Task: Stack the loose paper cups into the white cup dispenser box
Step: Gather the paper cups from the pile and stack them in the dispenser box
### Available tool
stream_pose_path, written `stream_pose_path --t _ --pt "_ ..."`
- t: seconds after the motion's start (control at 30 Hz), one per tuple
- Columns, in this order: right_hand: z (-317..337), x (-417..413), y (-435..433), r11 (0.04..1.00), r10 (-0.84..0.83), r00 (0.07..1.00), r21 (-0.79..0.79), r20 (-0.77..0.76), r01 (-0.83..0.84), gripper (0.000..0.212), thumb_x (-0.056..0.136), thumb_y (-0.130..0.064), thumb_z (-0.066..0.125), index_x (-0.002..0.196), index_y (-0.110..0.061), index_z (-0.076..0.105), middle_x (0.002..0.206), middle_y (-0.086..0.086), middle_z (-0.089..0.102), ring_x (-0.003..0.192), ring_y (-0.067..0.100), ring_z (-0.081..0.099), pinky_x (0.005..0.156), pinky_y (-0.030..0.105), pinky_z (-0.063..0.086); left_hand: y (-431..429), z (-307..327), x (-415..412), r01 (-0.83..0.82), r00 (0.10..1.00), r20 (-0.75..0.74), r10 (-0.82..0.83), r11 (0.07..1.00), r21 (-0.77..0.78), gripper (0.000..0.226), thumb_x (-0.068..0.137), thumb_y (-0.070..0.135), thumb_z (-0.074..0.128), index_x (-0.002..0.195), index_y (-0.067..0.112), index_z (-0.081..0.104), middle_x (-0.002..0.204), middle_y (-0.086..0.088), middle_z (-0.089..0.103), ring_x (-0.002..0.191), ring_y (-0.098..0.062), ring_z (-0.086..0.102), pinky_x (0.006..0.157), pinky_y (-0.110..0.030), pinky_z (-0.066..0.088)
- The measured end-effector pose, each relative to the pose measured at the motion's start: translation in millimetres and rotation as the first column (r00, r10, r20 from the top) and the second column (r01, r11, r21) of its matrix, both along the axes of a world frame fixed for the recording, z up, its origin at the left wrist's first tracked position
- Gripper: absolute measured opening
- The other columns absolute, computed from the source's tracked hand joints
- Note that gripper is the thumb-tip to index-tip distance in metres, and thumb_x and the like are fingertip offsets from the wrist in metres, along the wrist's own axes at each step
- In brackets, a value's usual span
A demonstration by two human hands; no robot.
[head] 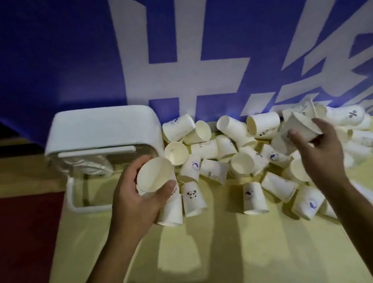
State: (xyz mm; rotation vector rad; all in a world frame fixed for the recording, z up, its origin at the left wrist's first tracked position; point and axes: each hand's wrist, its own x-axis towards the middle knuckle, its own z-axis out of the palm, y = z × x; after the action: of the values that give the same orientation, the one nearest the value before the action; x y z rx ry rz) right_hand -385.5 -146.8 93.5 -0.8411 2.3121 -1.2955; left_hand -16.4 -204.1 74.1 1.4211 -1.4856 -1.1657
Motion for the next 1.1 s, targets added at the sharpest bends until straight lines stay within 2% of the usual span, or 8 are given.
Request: stream_pose_path --t 0.13,0.23,0.37,0.47,0.6,0.77,0.9,1.1 --pt "0.1 105.8 -2.9 0.976 0.209 0.978 -0.063 0.012 -0.208 0.055 0.097 -0.038 0.070 0.144 -0.021 0.049 0.123 -0.008 0.061 0.100 -0.015 0.061 0.077 0.005 0.047 0.0 0.2 65.6 0.012 0.999 0.044 -0.012 1.000 0.003 0.078 0.063 0.048 0.098 0.131 0.037 0.062 0.127 0.016 0.068 0.119 -0.009 0.063 0.096 -0.036 0.055" --pt "-10.3 171.2 -10.1 0.931 0.360 0.933 -0.066 0.004 -0.359 0.055 0.089 -0.048 0.072 0.136 -0.031 0.050 0.125 -0.019 0.060 0.109 -0.003 0.060 0.081 0.015 0.050 -4.7 -5.3 101.6 0.014 0.999 0.030 -0.014 1.000 0.002 0.075 0.064 0.057 0.094 0.130 0.041 0.062 0.128 0.016 0.068 0.120 -0.012 0.064 0.096 -0.036 0.055" --pt "-23.5 232.5 -15.6 0.872 0.480 0.877 -0.111 0.000 -0.477 0.054 0.086 -0.029 0.084 0.132 -0.025 0.056 0.122 -0.023 0.062 0.110 0.004 0.062 0.086 0.019 0.053 -8.1 -16.4 132.9 0.005 1.000 0.012 -0.005 1.000 -0.014 0.075 0.066 0.057 0.086 0.134 0.036 0.061 0.130 0.012 0.067 0.121 -0.017 0.064 0.099 -0.048 0.056" --pt "-33.0 254.7 -20.6 0.849 0.516 0.856 -0.119 -0.017 -0.514 0.057 0.082 -0.029 0.086 0.129 -0.028 0.055 0.123 -0.021 0.063 0.113 0.002 0.061 0.089 0.020 0.052 -8.0 -24.9 144.2 0.001 1.000 0.005 -0.001 1.000 -0.010 0.076 0.067 0.054 0.087 0.136 0.035 0.059 0.133 0.011 0.066 0.123 -0.018 0.063 0.102 -0.053 0.054" --pt "-47.9 269.6 -28.1 0.834 0.542 0.839 -0.094 -0.045 -0.544 0.076 0.081 -0.036 0.087 0.146 -0.026 0.050 0.136 -0.017 0.060 0.123 0.000 0.056 0.097 0.016 0.047 -8.6 -34.9 151.0 -0.016 0.999 0.031 0.017 1.000 -0.012 0.075 0.067 0.056 0.086 0.134 0.041 0.058 0.133 0.013 0.065 0.123 -0.016 0.063 0.101 -0.051 0.054" --pt "-62.0 283.7 -41.1 0.790 0.598 0.794 -0.081 -0.110 -0.607 0.076 0.079 -0.039 0.088 0.144 -0.022 0.052 0.134 -0.017 0.058 0.124 0.000 0.056 0.100 0.020 0.047 -12.3 -37.1 155.1 -0.030 0.999 0.042 0.031 0.999 -0.014 0.072 0.066 0.054 0.086 0.131 0.044 0.057 0.131 0.015 0.065 0.122 -0.014 0.062 0.100 -0.046 0.055" --pt "-74.3 292.3 -50.2 0.766 0.626 0.761 -0.051 -0.170 -0.641 0.078 0.078 -0.040 0.088 0.143 -0.016 0.053 0.134 -0.009 0.060 0.123 0.003 0.056 0.102 0.012 0.041 -11.4 -36.6 159.5 -0.039 0.997 0.060 0.040 0.999 -0.008 0.072 0.066 0.055 0.085 0.131 0.040 0.059 0.130 0.015 0.065 0.120 -0.011 0.063 0.098 -0.043 0.055" --pt "-87.7 299.4 -59.4 0.763 0.633 0.754 -0.026 -0.175 -0.646 0.079 0.079 -0.037 0.090 0.145 -0.016 0.052 0.139 -0.004 0.061 0.126 0.008 0.056 0.103 0.014 0.043 -8.8 -41.9 170.0 -0.069 0.994 0.085 0.069 0.998 0.001 0.074 0.065 0.058 0.084 0.131 0.036 0.060 0.129 0.010 0.066 0.119 -0.019 0.064 0.096 -0.051 0.055"
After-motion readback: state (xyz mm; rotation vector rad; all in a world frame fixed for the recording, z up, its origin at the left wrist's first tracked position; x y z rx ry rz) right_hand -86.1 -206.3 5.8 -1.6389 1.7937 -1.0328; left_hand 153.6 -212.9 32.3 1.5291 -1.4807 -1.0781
